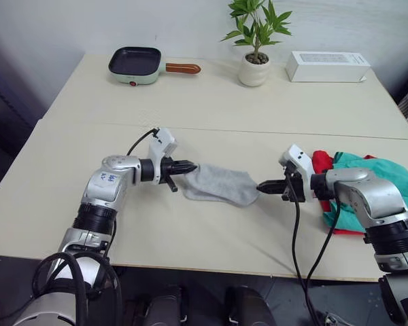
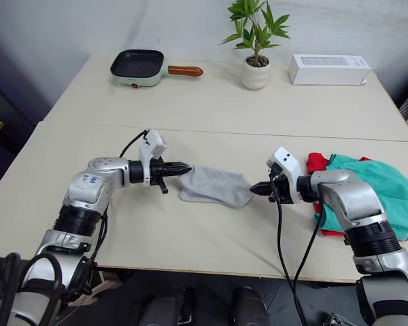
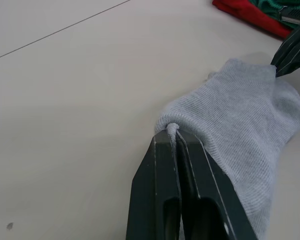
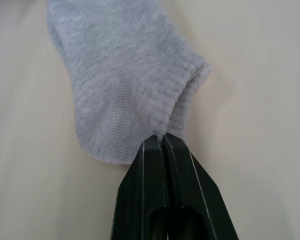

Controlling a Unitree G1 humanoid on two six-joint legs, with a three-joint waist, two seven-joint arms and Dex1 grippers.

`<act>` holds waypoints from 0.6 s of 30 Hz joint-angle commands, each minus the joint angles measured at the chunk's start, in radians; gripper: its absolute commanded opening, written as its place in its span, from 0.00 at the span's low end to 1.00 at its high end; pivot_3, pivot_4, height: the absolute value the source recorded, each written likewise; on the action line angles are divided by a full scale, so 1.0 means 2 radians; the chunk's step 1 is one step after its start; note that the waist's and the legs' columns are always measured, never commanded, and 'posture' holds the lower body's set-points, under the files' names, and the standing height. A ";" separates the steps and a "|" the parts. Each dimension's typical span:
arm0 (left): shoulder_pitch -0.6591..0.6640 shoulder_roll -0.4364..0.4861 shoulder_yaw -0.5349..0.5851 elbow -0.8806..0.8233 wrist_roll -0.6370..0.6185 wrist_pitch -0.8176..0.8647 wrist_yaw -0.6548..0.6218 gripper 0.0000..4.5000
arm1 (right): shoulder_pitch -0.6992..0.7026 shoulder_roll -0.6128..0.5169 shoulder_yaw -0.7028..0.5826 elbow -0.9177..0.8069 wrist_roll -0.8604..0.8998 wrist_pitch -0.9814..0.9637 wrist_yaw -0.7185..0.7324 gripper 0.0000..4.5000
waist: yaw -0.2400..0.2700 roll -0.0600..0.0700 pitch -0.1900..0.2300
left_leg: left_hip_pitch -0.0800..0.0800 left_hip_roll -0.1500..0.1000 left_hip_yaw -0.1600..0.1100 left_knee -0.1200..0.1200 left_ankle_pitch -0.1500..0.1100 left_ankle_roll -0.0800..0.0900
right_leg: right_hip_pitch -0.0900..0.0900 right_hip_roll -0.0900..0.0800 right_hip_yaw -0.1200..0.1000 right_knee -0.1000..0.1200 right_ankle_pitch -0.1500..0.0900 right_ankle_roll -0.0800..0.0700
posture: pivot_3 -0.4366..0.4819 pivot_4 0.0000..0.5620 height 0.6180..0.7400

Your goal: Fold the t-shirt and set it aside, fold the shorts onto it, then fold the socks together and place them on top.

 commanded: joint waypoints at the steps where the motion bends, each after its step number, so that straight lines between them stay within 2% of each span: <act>1: 0.028 0.005 0.028 -0.090 -0.025 0.036 0.021 0.01 | -0.029 0.007 -0.028 0.008 0.005 -0.022 0.001 0.00 | 0.001 0.000 0.000 | 0.000 0.000 0.000 0.000 0.000 0.000 | 0.000 0.000 0.000 0.000 0.000 0.000 | 0.48 0.27 1.00; 8: 0.076 -0.021 0.037 -0.152 -0.033 0.062 0.076 0.01 | -0.056 0.009 -0.023 0.043 -0.007 -0.038 0.011 0.00 | 0.002 0.000 0.000 | 0.000 0.000 0.000 0.000 0.000 0.000 | 0.000 0.000 0.002 0.000 0.000 0.000 | 0.48 0.27 1.00; 18: 0.107 -0.031 0.028 -0.148 -0.018 0.032 0.101 0.01 | -0.041 0.011 -0.016 0.057 -0.024 -0.043 0.016 0.00 | 0.001 0.000 0.000 | 0.000 0.000 0.000 0.000 0.000 0.000 | 0.000 0.000 0.003 0.000 0.000 0.000 | 0.48 0.27 1.00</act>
